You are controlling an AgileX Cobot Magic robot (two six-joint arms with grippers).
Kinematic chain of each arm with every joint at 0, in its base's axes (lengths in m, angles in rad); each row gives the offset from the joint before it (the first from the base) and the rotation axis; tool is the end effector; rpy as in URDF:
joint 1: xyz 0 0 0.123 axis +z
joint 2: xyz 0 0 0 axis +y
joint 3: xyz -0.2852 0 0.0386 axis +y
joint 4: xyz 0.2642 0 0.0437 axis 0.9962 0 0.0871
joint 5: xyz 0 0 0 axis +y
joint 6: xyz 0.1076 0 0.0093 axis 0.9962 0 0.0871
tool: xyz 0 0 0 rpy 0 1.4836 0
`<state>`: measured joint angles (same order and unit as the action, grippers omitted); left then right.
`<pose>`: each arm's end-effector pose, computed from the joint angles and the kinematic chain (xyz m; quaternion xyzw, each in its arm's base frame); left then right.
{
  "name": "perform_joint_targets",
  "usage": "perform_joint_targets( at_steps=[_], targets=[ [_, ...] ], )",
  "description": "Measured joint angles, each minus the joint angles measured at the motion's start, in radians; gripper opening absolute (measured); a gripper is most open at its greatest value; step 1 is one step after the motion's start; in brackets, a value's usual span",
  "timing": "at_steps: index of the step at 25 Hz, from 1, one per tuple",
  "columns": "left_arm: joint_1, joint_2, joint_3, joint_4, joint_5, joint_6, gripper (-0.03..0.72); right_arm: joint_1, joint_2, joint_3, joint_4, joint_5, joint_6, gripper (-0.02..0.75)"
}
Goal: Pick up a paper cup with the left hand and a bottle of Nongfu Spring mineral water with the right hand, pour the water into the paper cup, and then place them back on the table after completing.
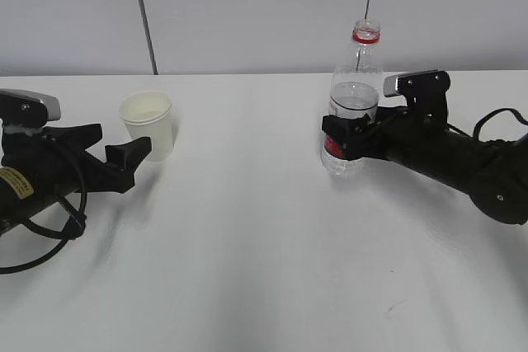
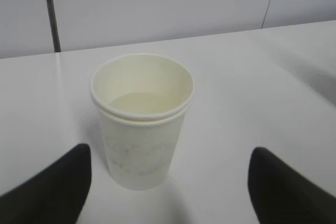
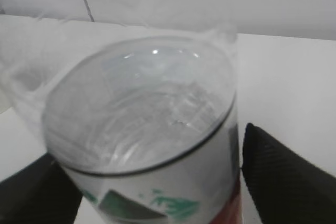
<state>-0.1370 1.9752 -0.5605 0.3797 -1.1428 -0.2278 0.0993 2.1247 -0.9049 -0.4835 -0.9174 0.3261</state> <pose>0.3232 -0.0813 0.0942 0.1355 0.7624 -0.1945 0.6021 0.4053 0.0804 0.0849 -0.1455 0.7778 0.1841 0.5831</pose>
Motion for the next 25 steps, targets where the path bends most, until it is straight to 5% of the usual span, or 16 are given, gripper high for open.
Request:
perform_joint_targets(
  at_steps=[25],
  targets=[
    [0.0, -0.042, 0.036, 0.006, 0.0, 0.001, 0.558, 0.0, -0.269, 0.282, 0.002, 0.099, -0.018, 0.657]
  ],
)
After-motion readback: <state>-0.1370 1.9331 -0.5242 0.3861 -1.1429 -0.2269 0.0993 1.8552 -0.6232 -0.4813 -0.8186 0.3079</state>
